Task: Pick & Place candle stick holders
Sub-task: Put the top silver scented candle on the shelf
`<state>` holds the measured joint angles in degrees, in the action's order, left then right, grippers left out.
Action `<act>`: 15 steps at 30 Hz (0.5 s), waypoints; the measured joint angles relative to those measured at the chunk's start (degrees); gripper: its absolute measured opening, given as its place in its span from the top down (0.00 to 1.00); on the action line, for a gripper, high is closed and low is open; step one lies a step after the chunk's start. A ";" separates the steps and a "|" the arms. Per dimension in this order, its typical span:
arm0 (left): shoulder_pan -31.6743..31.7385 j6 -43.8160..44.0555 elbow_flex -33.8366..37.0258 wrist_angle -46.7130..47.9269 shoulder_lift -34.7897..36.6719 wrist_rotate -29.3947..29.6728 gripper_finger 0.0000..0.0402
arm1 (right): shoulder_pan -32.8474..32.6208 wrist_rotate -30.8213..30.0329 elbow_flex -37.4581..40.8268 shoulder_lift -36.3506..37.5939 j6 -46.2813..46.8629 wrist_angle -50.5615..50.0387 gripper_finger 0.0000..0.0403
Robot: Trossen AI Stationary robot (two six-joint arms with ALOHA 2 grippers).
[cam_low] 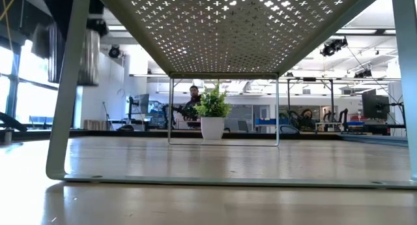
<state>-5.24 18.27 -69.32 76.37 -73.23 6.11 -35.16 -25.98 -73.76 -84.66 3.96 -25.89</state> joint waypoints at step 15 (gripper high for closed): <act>-12.59 4.09 -19.44 4.64 -0.21 12.64 0.14 | 8.89 -7.01 0.00 0.00 3.80 5.15 0.04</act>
<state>-17.83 22.36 -88.76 81.01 -73.44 18.74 -26.26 -32.99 -73.76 -84.66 7.76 -20.73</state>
